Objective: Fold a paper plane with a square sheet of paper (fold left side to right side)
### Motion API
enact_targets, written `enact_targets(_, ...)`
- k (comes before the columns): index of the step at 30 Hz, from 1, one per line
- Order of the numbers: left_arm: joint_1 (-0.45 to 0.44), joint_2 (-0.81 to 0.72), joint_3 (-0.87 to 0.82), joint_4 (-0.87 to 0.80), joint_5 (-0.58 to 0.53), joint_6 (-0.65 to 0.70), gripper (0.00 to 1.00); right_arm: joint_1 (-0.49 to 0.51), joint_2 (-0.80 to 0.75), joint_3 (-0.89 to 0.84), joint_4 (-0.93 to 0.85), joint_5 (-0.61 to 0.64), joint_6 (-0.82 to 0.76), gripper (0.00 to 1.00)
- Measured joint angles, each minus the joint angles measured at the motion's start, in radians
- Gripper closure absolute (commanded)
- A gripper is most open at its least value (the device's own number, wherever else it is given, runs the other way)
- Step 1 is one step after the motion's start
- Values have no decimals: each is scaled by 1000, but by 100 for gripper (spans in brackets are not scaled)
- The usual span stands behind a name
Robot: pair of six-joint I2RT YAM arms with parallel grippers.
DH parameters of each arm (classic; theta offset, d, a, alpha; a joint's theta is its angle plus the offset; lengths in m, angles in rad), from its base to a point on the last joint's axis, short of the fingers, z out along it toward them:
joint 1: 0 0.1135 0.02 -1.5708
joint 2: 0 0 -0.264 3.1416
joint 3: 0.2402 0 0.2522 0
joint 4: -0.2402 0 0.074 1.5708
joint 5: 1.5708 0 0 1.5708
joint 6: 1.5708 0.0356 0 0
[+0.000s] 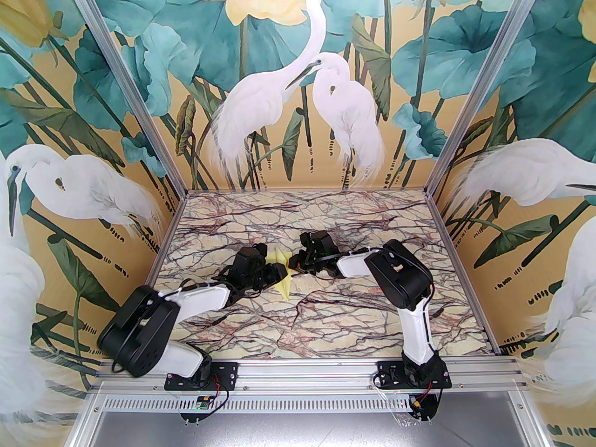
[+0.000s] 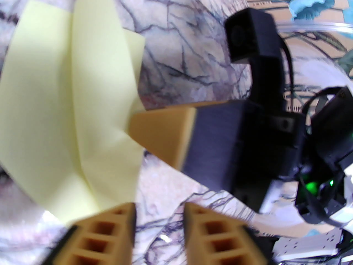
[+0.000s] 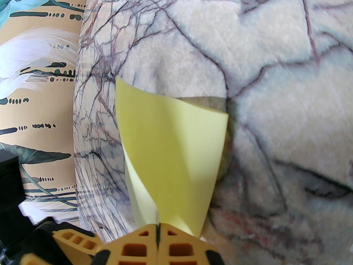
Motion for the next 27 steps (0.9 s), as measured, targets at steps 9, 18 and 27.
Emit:
enact_targets(9, -171, -11, 96, -312, -290, 42, 47, 0, 0, 0, 1, 0, 0, 100)
enact_targets(18, -272, 171, 274, -500, -492, 66, 64, 0, 0, 0, 1, 0, 0, 100)
enact_targets(27, -305, 276, 350, -600, -587, 75, 77, 0, 0, 0, 3, 0, 1, 100)
